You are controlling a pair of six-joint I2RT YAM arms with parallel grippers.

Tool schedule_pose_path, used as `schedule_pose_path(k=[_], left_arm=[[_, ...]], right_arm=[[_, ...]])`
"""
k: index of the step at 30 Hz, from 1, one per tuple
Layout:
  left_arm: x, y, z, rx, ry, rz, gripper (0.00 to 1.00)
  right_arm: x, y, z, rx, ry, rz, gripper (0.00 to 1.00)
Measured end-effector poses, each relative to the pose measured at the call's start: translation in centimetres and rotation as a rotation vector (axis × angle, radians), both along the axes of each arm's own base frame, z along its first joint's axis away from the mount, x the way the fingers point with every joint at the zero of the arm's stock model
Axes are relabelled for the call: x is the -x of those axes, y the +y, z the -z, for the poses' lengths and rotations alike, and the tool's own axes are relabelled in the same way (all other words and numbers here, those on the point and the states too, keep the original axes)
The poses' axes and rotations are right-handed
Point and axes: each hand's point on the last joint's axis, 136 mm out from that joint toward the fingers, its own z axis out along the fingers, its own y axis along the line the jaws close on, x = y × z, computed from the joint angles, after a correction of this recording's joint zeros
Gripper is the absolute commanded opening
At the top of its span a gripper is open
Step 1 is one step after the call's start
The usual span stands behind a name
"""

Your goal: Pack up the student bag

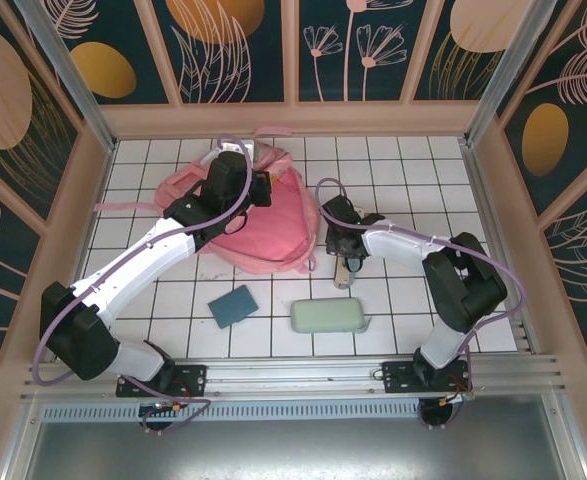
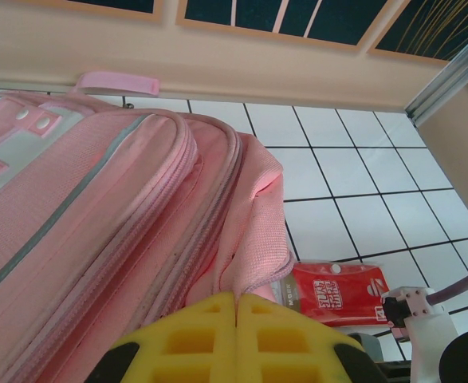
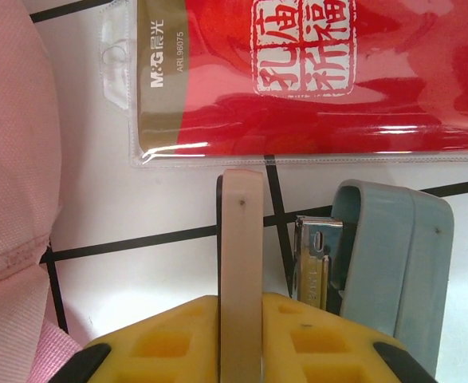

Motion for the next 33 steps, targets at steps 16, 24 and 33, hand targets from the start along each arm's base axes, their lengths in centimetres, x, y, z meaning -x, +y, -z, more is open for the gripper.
schedule_pose_path(k=[16,24,33], left_arm=[[0.0,0.0,0.0,0.0,0.0,-0.001,0.0],[0.2,0.2,-0.1,0.003,-0.004,-0.001,0.0],[0.2,0.3,-0.3,0.018,-0.015,-0.003,0.0]], right_arm=[[0.6,0.2,-6.8,-0.05,-0.133,-0.013,0.0],[-0.5,5.4,-12.4,-0.275,-0.204,-0.069,0.0],[-4.1,11.5,-14.4,-0.552,-0.211,-0.034,0.0]])
